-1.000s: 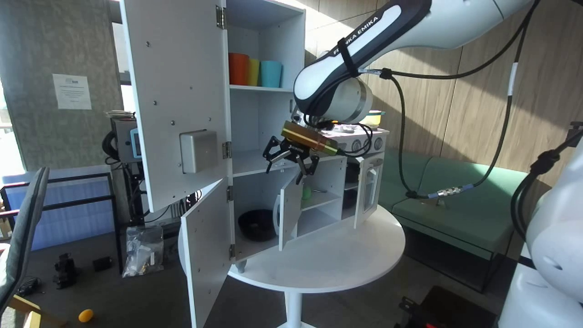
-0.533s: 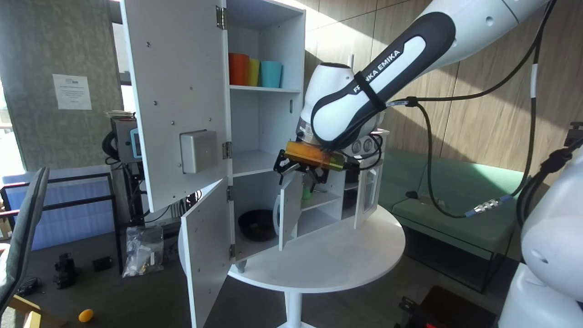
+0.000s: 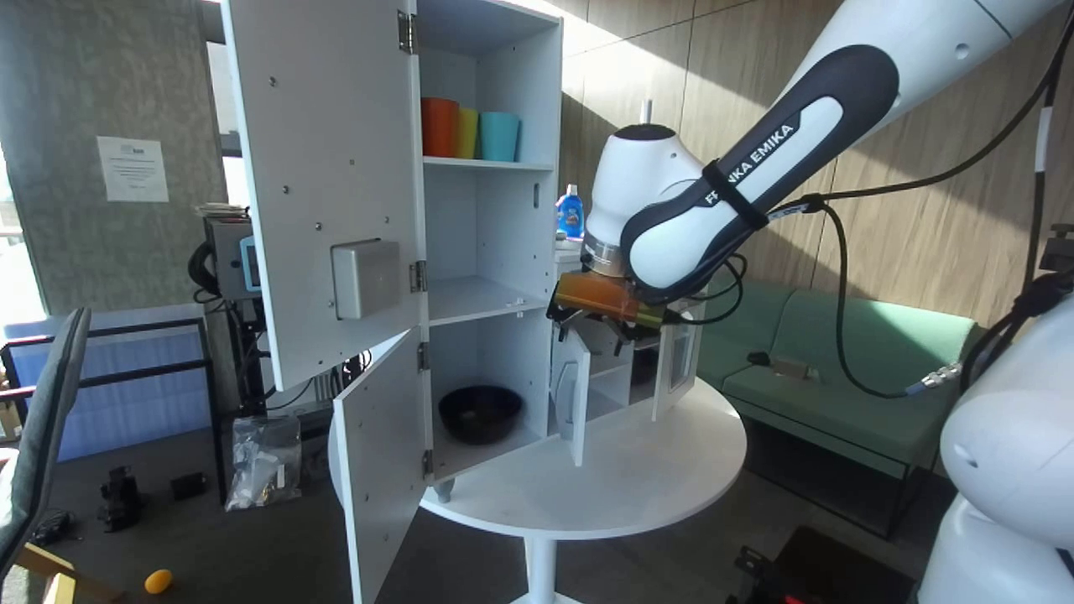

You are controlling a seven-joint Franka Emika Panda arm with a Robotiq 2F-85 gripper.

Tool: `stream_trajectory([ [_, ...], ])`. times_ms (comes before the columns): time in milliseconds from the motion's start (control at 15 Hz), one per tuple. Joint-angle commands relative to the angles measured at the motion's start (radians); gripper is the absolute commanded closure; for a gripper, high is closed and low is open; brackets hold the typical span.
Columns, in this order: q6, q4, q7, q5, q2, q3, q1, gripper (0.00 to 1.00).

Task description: Close all the cabinet doors

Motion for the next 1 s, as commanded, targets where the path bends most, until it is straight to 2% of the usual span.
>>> stream_trajectory([
  [0, -0.012, -0.056, 0.107, -0.086, -0.115, 0.029, -0.069, 0.0],
  [200, -0.06, -0.046, 0.191, -0.169, -0.157, 0.056, -0.142, 0.0],
  [400, -0.063, -0.032, 0.25, -0.226, -0.195, 0.053, -0.171, 0.0],
  [600, -0.104, -0.027, 0.18, -0.156, -0.2, 0.018, -0.108, 0.0],
  [933, -0.17, -0.026, 0.127, -0.066, -0.171, 0.006, -0.042, 0.0],
])
